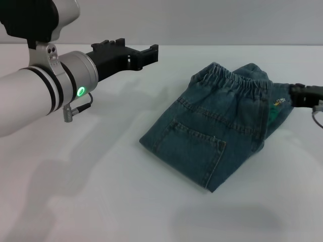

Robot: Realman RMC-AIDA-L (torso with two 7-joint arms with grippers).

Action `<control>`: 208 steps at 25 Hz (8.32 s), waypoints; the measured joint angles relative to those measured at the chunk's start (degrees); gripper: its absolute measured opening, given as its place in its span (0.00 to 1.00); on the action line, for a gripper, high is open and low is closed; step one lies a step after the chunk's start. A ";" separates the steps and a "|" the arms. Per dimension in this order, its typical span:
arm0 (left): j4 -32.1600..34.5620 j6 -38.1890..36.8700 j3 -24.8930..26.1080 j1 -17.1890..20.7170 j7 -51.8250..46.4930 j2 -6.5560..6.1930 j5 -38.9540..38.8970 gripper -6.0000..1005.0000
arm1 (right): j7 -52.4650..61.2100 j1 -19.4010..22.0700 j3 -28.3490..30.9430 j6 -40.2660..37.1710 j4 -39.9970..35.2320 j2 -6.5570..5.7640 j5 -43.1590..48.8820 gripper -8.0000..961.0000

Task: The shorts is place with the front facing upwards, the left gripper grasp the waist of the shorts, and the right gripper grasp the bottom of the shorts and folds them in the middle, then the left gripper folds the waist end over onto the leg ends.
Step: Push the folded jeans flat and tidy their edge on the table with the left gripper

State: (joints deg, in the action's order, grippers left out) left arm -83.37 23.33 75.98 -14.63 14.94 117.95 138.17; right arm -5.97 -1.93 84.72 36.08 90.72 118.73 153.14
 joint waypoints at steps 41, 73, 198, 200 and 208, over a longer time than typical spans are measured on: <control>0.94 1.02 -0.18 -1.38 0.00 0.00 -0.19 0.84 | -0.10 -7.14 0.07 0.43 -6.94 0.00 -0.14 0.82; 1.84 1.02 0.31 -2.71 0.00 0.00 0.14 0.84 | -0.20 -9.28 0.17 2.03 -9.78 -0.15 0.01 0.43; 51.38 -57.41 -44.01 -15.71 -51.24 0.53 13.97 0.02 | -12.05 15.08 -20.57 -76.45 -17.77 0.27 -1.35 0.01; 52.57 -57.41 -43.46 -16.76 -51.24 0.55 13.97 0.02 | -12.05 15.39 -20.88 -76.91 -17.73 0.27 -1.35 0.01; 53.33 -58.77 -42.28 -18.63 -51.50 0.06 13.99 0.02 | -12.09 16.01 -21.38 -77.14 -17.46 0.27 -1.35 0.01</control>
State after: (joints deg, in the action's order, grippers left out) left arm -30.04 -35.45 33.69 -33.26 -36.56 118.01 152.17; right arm -18.05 14.08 63.34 -41.06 73.26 119.00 151.78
